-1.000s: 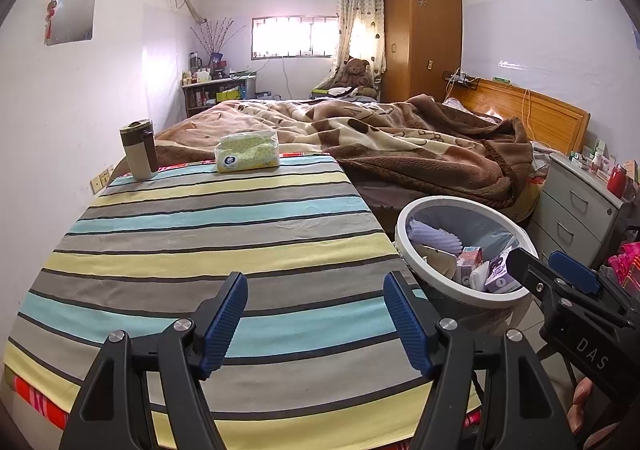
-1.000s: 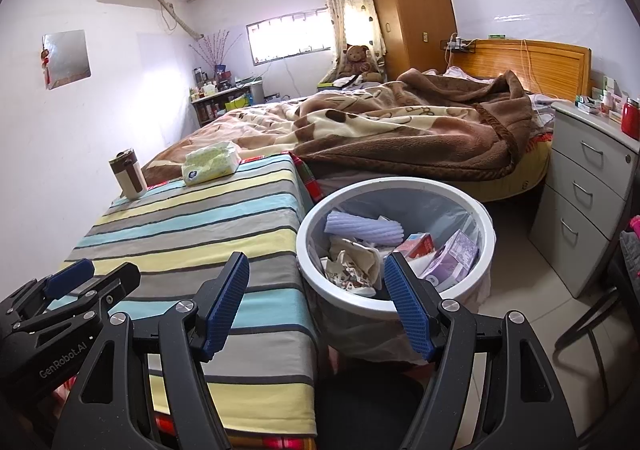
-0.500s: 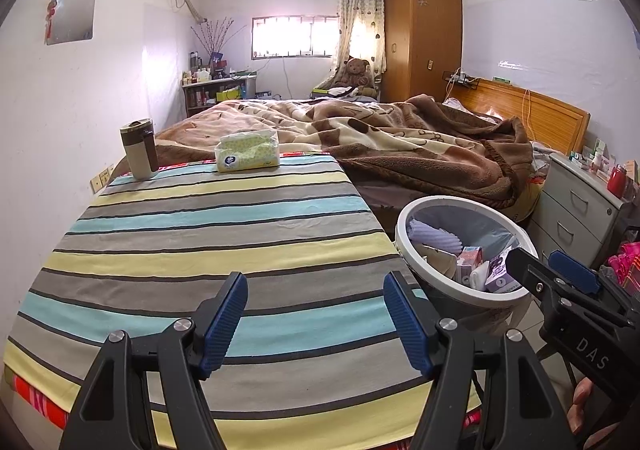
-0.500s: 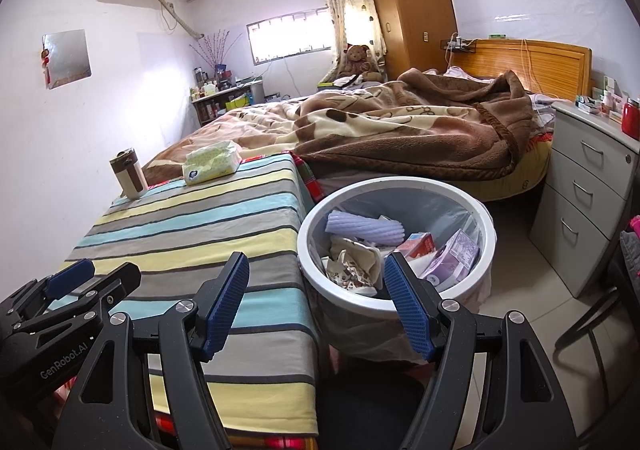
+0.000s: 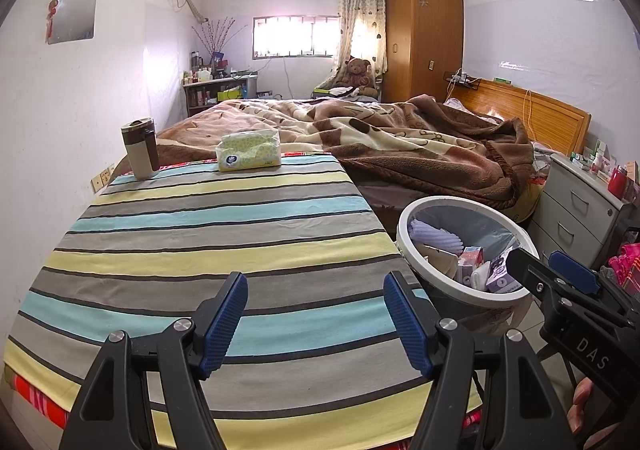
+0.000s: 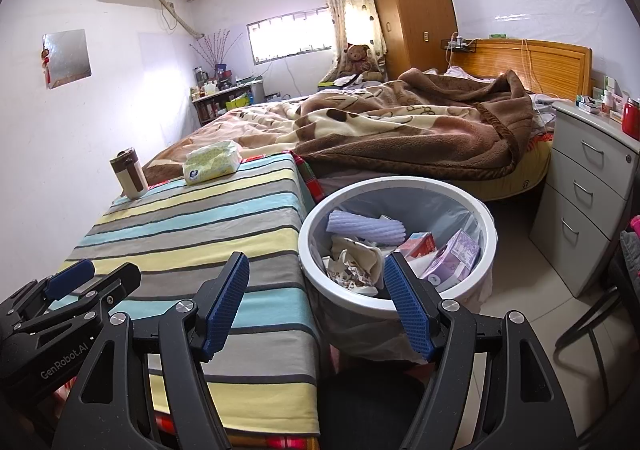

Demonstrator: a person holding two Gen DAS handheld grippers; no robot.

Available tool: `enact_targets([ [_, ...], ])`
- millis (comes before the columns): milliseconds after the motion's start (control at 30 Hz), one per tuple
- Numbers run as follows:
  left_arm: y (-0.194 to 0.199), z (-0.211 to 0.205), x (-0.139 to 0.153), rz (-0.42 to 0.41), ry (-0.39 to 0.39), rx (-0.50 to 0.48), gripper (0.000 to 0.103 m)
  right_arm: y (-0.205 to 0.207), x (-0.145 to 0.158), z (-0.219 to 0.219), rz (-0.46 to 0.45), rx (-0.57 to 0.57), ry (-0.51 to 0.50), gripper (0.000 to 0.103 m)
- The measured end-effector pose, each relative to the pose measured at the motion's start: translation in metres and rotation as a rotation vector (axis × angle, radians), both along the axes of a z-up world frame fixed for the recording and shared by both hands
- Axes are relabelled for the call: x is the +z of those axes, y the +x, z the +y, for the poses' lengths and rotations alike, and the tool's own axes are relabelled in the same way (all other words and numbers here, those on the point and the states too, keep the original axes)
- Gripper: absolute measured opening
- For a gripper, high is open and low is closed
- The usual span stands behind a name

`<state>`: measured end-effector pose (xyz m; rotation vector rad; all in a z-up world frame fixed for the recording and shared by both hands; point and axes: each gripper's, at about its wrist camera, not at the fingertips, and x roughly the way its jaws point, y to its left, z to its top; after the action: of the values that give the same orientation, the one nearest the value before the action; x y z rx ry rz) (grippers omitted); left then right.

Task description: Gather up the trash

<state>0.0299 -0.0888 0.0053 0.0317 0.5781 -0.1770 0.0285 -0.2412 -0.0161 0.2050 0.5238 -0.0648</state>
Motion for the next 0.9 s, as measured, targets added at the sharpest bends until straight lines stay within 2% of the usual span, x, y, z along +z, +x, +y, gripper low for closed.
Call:
enact_targets([
  [900,-0.0018,0.0031,-0.0003,-0.002,-0.001,0.006,0.07,0.0011,0.0001,0.0021,0.004,0.0,0.001,0.072],
])
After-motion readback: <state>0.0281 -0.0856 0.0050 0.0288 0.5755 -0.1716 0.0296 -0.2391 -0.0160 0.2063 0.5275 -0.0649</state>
